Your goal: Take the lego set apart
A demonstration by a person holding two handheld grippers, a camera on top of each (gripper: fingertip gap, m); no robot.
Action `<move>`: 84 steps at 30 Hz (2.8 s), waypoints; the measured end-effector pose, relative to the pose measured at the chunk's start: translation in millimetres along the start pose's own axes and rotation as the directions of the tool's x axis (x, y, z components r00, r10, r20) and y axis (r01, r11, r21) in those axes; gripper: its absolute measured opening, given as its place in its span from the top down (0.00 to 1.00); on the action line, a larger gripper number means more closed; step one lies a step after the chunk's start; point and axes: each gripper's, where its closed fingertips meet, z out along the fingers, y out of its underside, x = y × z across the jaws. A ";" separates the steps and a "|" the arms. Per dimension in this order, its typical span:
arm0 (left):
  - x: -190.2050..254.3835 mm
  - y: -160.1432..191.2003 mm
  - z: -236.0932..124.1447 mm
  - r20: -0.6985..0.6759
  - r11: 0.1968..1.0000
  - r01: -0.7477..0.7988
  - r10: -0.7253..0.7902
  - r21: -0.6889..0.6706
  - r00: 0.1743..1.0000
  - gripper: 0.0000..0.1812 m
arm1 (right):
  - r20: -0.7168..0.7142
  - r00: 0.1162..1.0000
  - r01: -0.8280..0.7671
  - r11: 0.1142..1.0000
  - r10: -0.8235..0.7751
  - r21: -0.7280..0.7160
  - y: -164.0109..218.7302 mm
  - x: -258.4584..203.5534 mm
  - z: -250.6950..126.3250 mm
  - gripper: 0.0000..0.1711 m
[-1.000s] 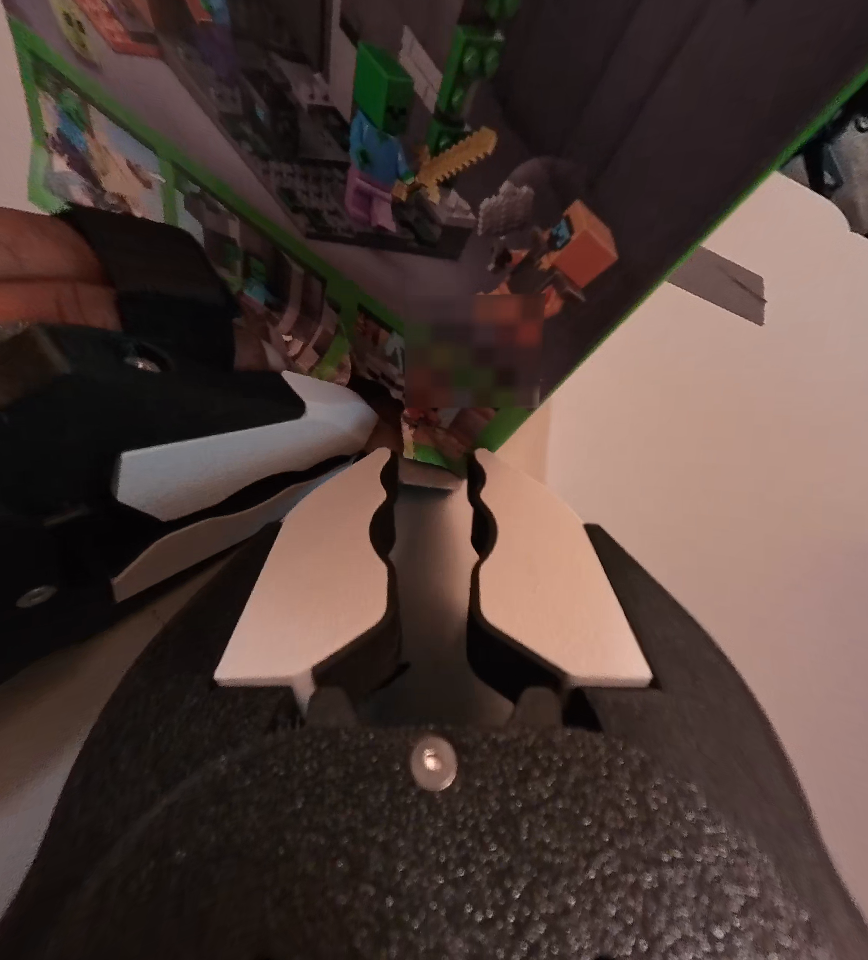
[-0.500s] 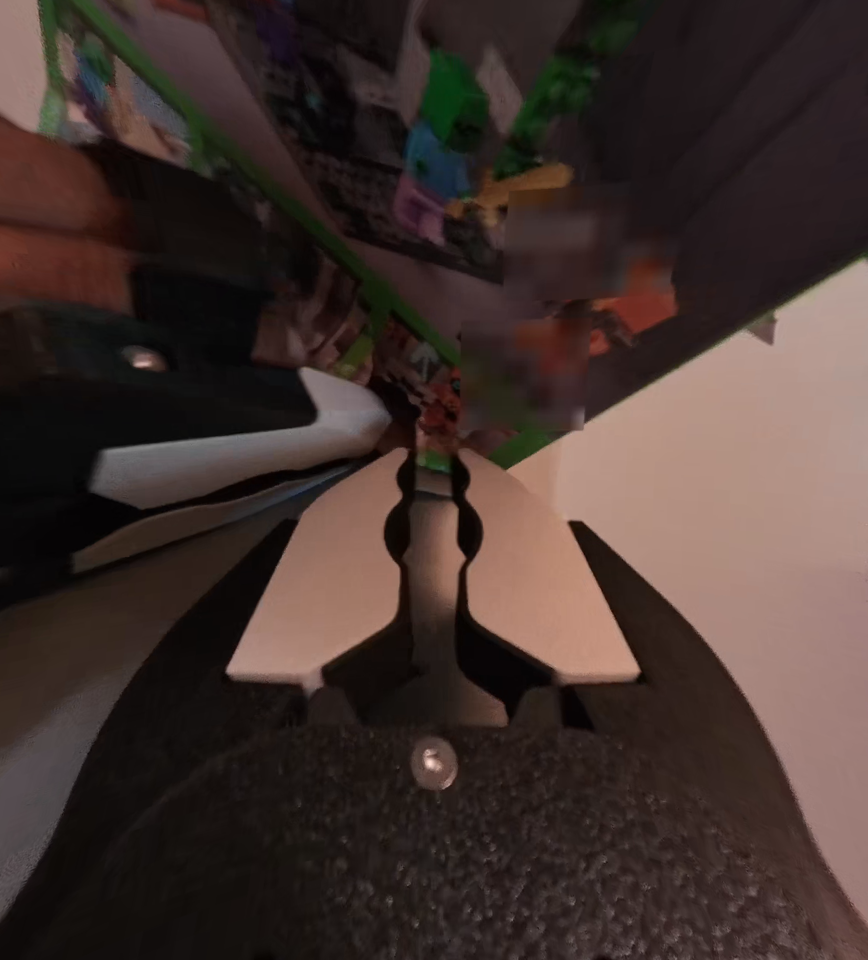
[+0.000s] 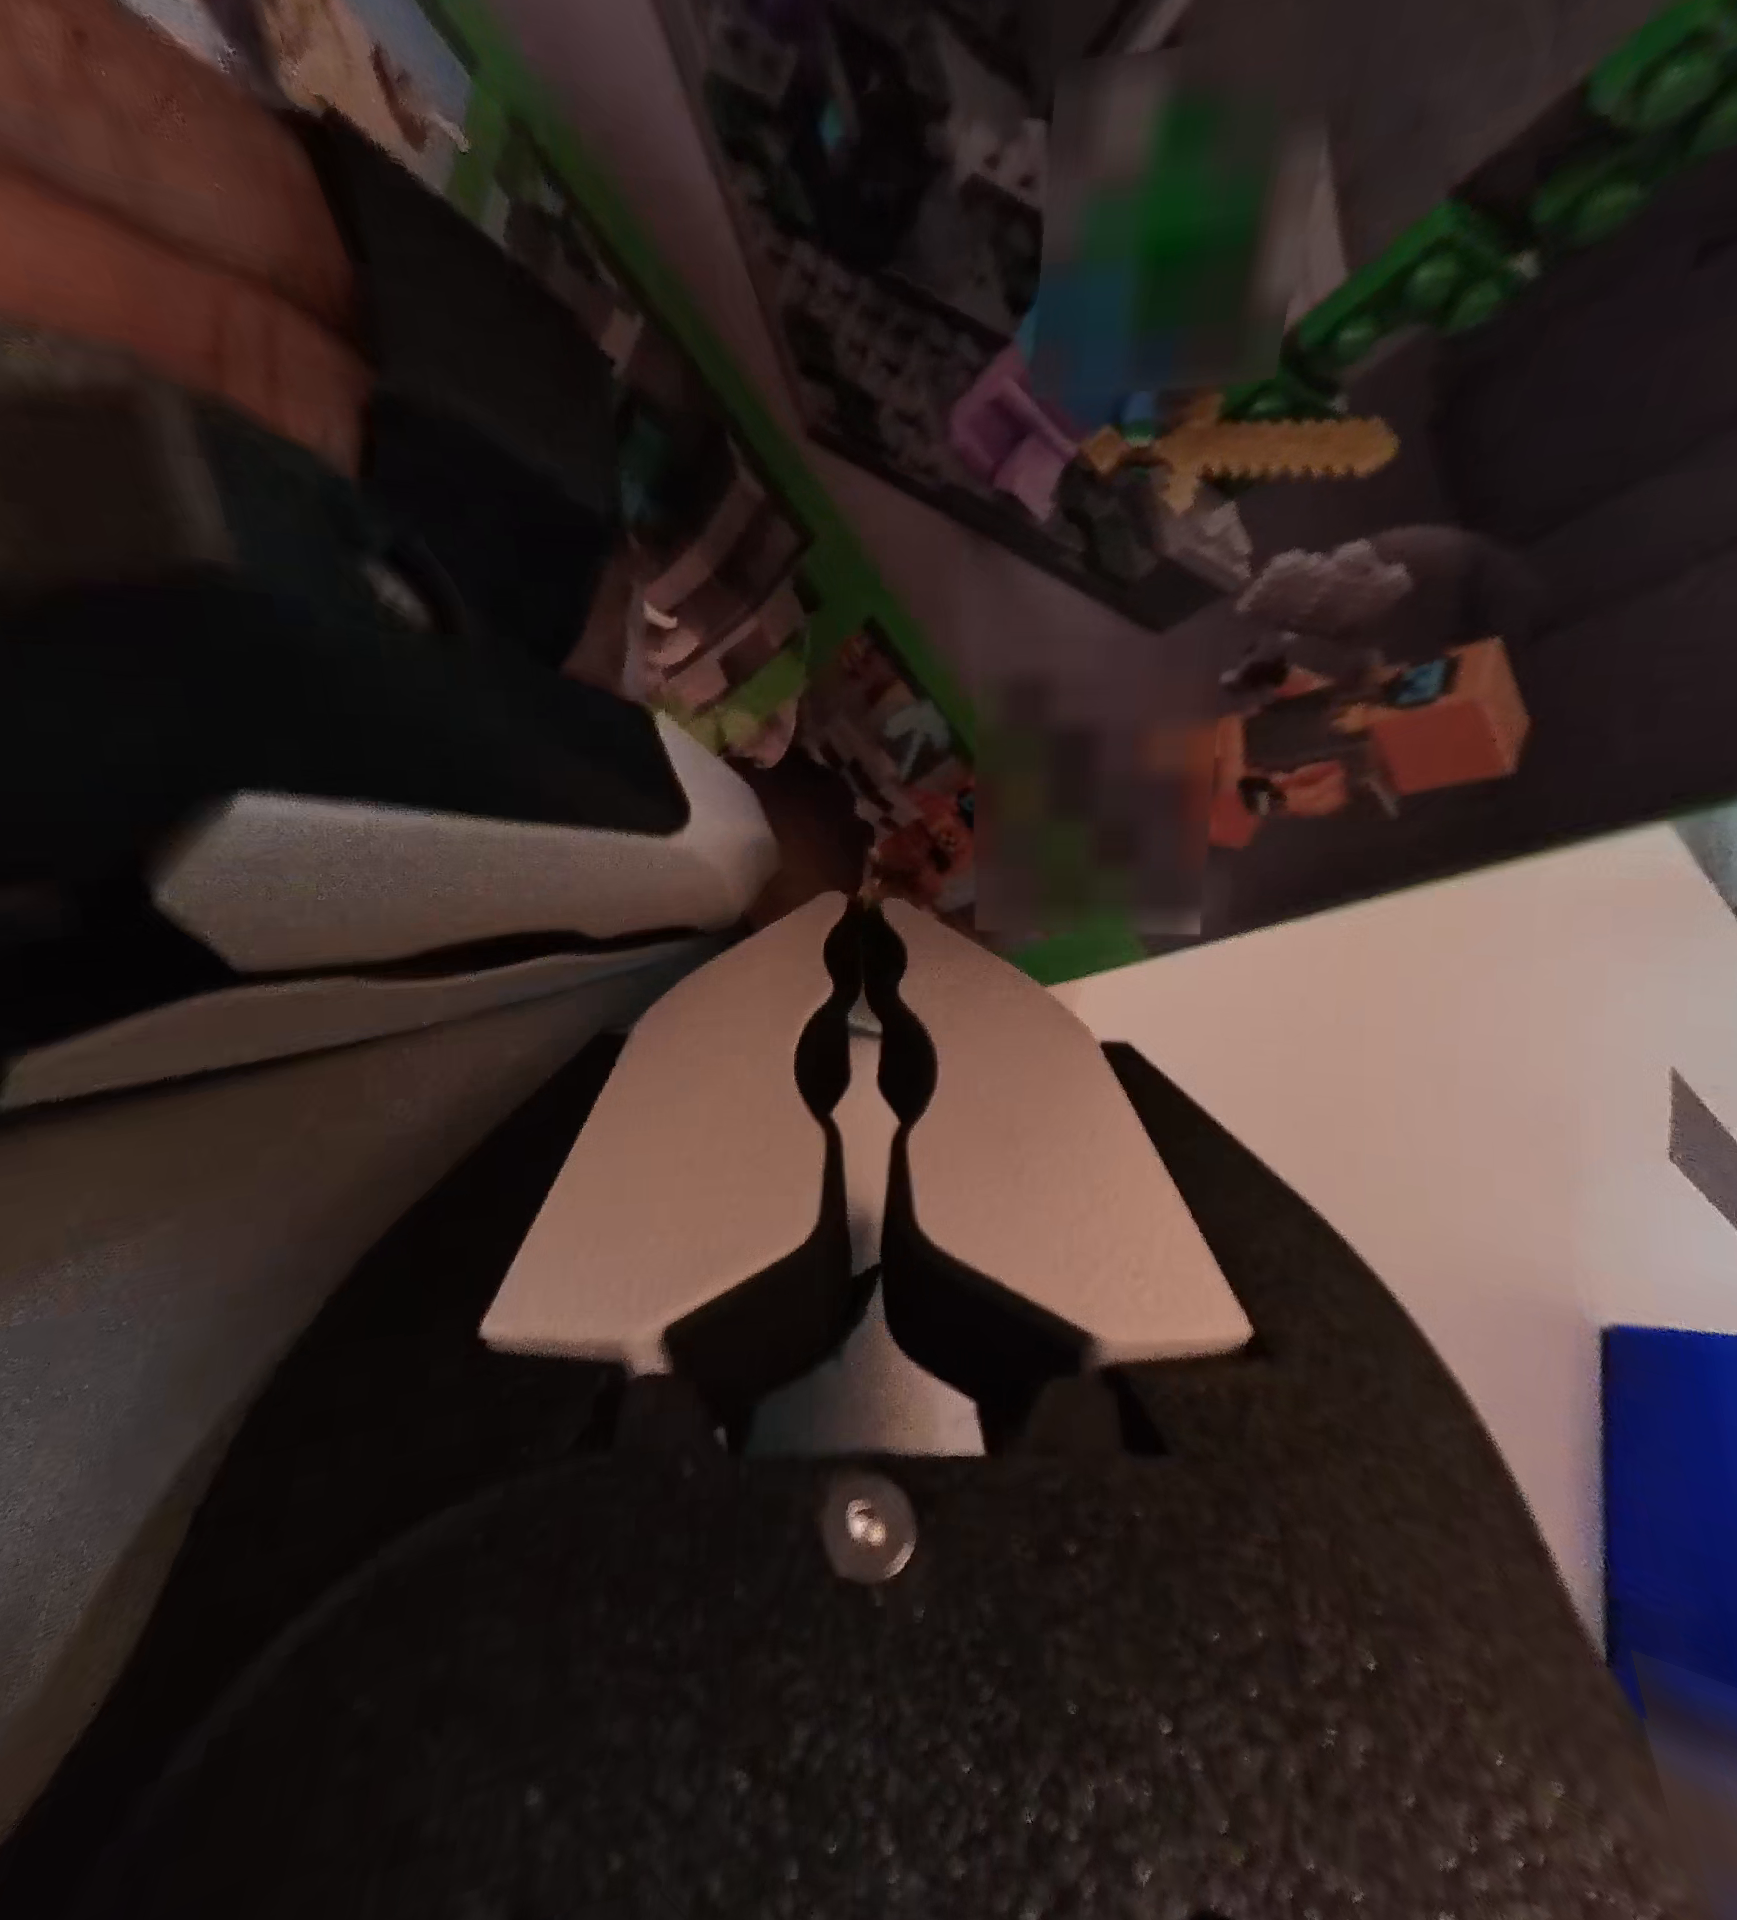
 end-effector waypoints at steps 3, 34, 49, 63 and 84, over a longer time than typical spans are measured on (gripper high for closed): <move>-2.6 2.0 1.2 0.004 0.999 0.032 -0.032 -0.005 0.999 0.98 | 0.064 0.997 -0.045 0.996 0.041 0.075 -1.2 0.4 -5.2 1.00; 1.5 -2.7 -2.4 0.055 0.917 0.350 -0.346 -0.193 0.937 1.00 | 0.421 0.907 -0.118 0.951 -0.014 0.287 -10.9 -11.9 -16.5 1.00; -3.5 -10.5 9.1 -0.009 0.943 0.298 -0.303 -0.150 0.953 1.00 | 0.364 0.921 0.010 0.944 -0.137 0.330 -3.5 -7.7 -14.0 1.00; -9.9 -16.5 12.5 0.026 0.964 0.249 -0.248 -0.094 0.968 1.00 | 0.186 0.963 0.134 0.946 -0.194 0.296 -0.1 -1.2 -2.0 0.95; -51.8 108.7 36.5 -0.273 0.694 0.718 -0.682 0.054 0.679 0.54 | 0.116 0.992 -0.057 0.990 0.041 0.131 -2.8 50.4 38.6 0.58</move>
